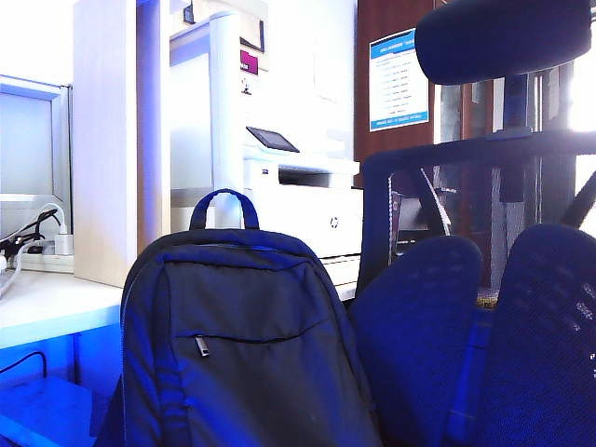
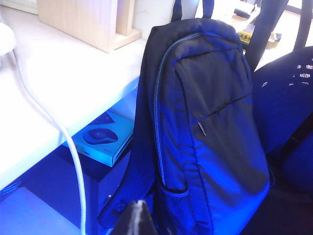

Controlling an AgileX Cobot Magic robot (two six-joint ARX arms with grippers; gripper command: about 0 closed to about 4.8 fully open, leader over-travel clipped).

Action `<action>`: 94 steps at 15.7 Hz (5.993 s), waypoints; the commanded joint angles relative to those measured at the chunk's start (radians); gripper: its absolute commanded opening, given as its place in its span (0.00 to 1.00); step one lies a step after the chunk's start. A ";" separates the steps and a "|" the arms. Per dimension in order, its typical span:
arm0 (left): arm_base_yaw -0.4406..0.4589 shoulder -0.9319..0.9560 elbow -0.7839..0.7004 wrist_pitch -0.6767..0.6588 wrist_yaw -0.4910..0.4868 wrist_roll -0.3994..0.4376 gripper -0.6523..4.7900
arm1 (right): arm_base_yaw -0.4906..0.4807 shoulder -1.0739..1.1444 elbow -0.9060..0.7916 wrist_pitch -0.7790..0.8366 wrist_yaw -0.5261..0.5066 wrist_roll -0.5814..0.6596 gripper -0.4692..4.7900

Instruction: Grab the backpack from the chair and place it on the desk.

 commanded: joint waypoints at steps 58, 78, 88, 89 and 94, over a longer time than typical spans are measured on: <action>-0.211 1.955 1.080 0.723 0.371 -0.060 0.11 | 0.275 0.611 0.510 0.344 -0.459 0.399 1.00; 0.307 1.204 1.557 0.483 0.322 -0.104 0.11 | 0.301 0.492 0.521 0.468 -0.718 0.589 1.00; 0.581 1.577 1.690 0.384 0.136 0.007 0.11 | 0.301 0.565 0.618 0.465 -0.721 0.615 1.00; 0.609 1.582 1.690 0.366 0.105 0.008 0.11 | 0.301 0.576 0.622 0.466 -0.721 0.621 1.00; 0.706 1.582 1.690 0.269 0.005 0.037 0.37 | 0.344 0.623 0.632 0.466 -0.721 0.633 1.00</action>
